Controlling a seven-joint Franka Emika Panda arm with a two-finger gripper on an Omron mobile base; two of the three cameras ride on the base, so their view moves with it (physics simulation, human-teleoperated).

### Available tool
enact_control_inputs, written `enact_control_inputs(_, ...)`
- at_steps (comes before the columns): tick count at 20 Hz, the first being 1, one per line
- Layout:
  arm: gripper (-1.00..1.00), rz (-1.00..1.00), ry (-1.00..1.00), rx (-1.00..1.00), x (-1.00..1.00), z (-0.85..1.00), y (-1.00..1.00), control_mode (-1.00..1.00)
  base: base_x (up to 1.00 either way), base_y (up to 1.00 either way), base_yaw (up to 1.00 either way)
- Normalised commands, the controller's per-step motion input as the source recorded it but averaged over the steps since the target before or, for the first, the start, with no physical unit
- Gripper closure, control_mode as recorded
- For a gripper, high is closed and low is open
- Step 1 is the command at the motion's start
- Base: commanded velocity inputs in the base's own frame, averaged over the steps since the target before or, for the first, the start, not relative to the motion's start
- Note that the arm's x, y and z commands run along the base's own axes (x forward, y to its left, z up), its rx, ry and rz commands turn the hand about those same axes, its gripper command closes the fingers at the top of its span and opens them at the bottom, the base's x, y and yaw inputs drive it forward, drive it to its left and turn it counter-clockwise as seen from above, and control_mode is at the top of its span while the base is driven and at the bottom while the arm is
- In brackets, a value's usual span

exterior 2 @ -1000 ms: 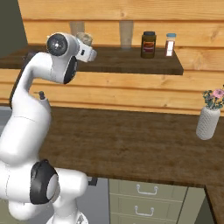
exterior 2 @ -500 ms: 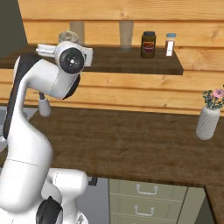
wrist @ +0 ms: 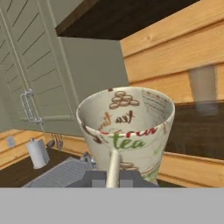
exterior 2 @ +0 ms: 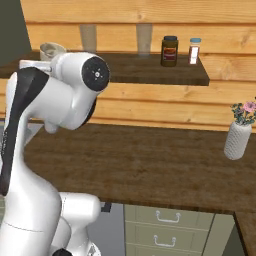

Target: Gather all objects into one cabinet and sort the glasses and bowls to opposite sides.

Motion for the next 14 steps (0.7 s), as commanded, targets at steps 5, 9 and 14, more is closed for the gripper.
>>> enact_control_inputs(5,1.0,0.17,0.01,-0.15,-0.92,0.0,0.19,-1.0,0.0,0.0,0.0)
enact_control_inputs(9,1.0,0.03,0.0,-0.18,-0.25,0.0,0.23,-1.0,0.0,0.0,0.0)
enact_control_inputs(14,1.0,0.0,0.0,0.0,0.0,0.0,0.0,1.0,-0.02,0.19,0.17)
